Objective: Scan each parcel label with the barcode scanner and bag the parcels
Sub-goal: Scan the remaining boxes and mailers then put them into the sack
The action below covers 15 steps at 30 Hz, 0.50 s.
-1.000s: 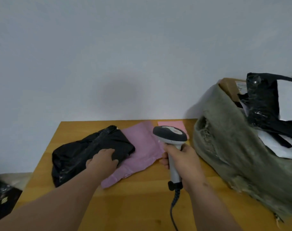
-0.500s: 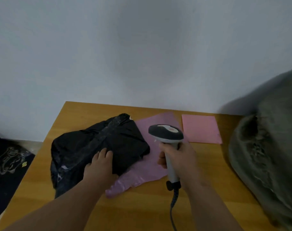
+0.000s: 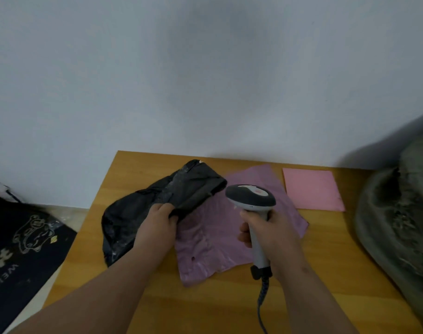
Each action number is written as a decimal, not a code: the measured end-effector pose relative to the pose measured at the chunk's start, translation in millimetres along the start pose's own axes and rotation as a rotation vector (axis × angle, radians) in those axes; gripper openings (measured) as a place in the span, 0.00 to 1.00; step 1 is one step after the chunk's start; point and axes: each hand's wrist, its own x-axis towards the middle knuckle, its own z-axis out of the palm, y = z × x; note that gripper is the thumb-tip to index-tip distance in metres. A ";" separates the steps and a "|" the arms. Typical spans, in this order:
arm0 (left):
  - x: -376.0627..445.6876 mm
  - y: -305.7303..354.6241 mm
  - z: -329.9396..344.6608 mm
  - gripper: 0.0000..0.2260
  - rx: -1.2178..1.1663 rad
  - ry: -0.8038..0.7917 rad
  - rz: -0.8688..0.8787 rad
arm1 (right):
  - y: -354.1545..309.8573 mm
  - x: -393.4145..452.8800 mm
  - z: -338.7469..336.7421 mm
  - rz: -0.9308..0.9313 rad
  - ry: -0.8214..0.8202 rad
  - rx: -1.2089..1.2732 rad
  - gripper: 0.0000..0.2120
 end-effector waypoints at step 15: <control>-62.2 42.3 -116.5 0.09 -0.830 0.089 0.029 | -1.8 -104.9 12.7 -0.187 0.007 0.152 0.07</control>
